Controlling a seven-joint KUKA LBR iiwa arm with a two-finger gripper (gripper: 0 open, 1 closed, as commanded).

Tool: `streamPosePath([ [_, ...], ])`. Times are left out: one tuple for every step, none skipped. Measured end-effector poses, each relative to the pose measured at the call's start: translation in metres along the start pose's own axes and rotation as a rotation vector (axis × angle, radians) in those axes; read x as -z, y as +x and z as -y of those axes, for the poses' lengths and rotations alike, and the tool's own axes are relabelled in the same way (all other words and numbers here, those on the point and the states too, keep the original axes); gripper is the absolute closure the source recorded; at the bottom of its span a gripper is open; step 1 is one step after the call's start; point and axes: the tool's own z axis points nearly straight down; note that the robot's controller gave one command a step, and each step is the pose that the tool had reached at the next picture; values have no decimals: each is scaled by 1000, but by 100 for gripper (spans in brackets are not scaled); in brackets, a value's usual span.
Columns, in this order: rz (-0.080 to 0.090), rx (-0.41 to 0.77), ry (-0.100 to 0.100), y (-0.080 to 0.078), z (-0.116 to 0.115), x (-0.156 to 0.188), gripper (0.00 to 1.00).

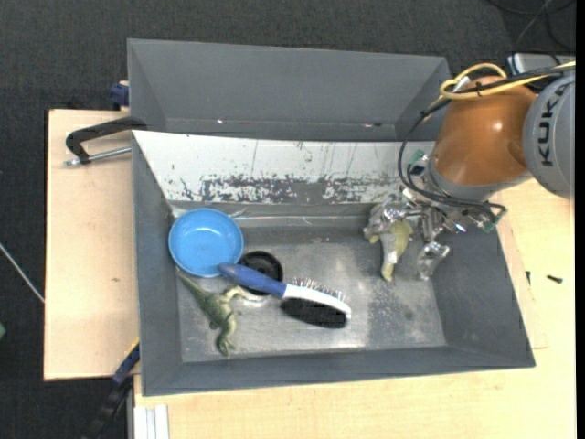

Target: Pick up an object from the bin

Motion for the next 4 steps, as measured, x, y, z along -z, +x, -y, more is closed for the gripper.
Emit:
streamPosePath([
  [1, 0, 2, 0, 0, 1, 100],
  [9, -46, 12, -7, -6, 128, 100],
  [-4, 202, -2, 45, -9, 103, 100],
  [5, 193, 10, 41, -7, 153, 100],
])
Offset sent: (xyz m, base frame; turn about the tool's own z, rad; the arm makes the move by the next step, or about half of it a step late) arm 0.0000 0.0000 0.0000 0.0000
